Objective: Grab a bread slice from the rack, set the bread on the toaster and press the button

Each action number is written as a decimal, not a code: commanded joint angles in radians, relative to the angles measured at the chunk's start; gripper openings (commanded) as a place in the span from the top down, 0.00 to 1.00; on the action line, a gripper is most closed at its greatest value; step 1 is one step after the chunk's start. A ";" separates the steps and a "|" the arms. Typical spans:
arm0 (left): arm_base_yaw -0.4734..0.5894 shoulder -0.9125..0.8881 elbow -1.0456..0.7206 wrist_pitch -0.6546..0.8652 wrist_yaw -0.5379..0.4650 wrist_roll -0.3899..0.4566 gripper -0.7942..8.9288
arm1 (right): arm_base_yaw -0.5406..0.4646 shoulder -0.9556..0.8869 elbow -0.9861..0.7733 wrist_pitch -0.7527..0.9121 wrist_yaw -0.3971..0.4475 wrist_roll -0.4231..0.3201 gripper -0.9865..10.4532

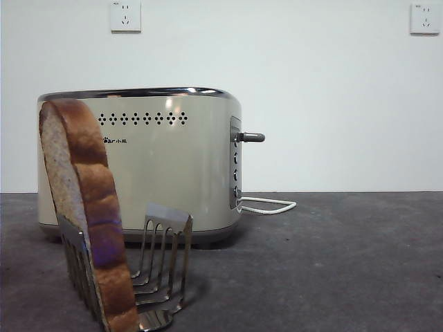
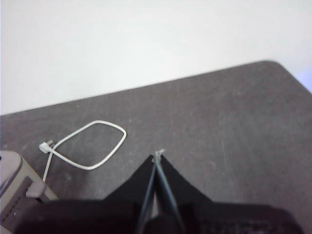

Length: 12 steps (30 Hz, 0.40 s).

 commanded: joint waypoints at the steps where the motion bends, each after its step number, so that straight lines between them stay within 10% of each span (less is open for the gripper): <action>1: -0.039 0.021 -0.003 0.001 -0.010 -0.012 0.92 | 0.001 0.000 0.006 0.001 -0.003 -0.015 0.92; 12: -0.140 0.075 0.023 0.065 -0.029 -0.212 0.92 | 0.001 0.007 0.006 -0.048 -0.002 -0.014 0.92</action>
